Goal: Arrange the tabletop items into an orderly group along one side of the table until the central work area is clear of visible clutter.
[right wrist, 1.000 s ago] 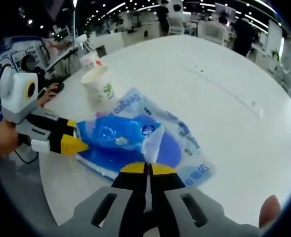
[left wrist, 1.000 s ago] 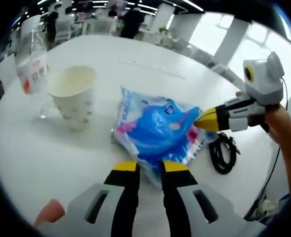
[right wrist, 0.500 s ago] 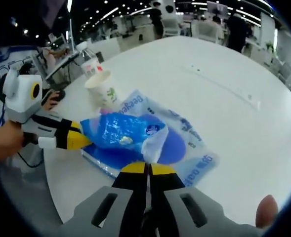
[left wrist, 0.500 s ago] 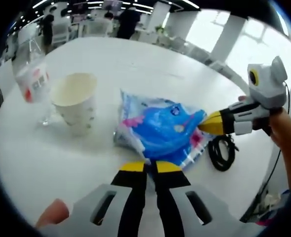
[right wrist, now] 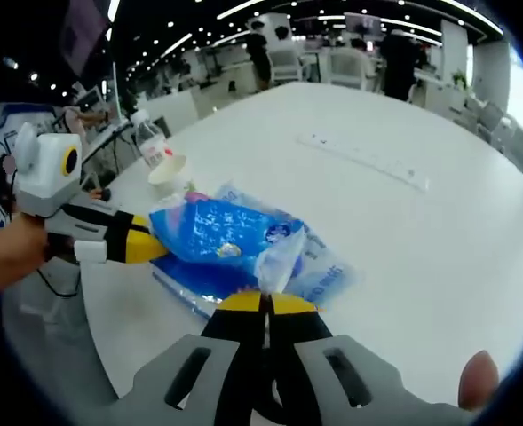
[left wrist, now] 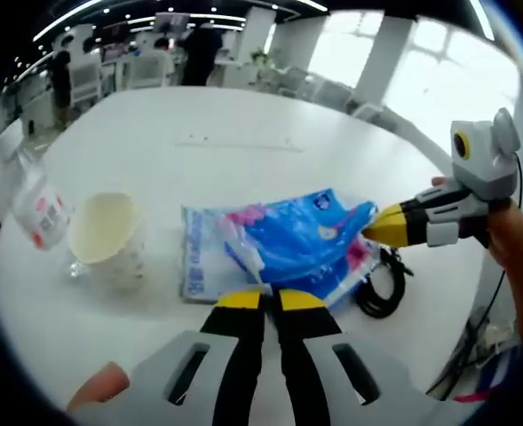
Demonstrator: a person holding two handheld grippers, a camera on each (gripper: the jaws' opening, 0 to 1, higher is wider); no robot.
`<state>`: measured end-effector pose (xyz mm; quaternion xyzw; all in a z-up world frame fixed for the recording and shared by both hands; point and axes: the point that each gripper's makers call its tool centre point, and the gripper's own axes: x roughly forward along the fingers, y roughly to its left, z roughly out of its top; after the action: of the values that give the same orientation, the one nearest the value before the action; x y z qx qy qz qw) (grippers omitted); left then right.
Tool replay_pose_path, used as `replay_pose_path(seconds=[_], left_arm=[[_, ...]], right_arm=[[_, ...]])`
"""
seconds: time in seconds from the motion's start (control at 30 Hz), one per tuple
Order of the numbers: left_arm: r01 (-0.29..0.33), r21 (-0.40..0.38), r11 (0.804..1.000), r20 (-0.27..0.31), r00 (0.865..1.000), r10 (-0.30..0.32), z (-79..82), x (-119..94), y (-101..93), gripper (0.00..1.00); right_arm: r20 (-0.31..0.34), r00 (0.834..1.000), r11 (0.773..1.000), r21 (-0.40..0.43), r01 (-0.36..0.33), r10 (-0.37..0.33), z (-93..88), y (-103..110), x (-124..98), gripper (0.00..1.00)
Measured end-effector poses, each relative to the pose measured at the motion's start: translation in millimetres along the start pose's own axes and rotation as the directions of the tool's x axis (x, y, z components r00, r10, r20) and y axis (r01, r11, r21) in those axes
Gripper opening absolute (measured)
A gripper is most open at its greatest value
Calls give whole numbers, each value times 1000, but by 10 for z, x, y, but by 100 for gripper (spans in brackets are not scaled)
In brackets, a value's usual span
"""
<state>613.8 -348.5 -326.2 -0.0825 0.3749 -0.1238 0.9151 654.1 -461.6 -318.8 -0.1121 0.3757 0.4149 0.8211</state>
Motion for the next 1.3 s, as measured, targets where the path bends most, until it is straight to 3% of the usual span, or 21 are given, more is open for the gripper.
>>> replay_pose_path(seconds=[0.5, 0.77, 1.0, 1.3], left_arm=[[93, 129, 987, -6, 996, -93, 336, 284, -757, 2], [147, 77, 986, 13, 989, -148, 391, 459, -1085, 1], [167, 90, 982, 9, 986, -168, 354, 639, -1354, 1], [202, 111, 973, 6, 979, -204, 454, 847, -1697, 1]], right_arm=[[47, 989, 987, 84, 134, -138, -164, -574, -623, 1], [59, 980, 975, 125, 183, -191, -296, -866, -857, 1], [52, 972, 965, 142, 218, -228, -452, -1057, -978, 1], [57, 959, 947, 179, 265, -279, -613, -1381, -1202, 1]])
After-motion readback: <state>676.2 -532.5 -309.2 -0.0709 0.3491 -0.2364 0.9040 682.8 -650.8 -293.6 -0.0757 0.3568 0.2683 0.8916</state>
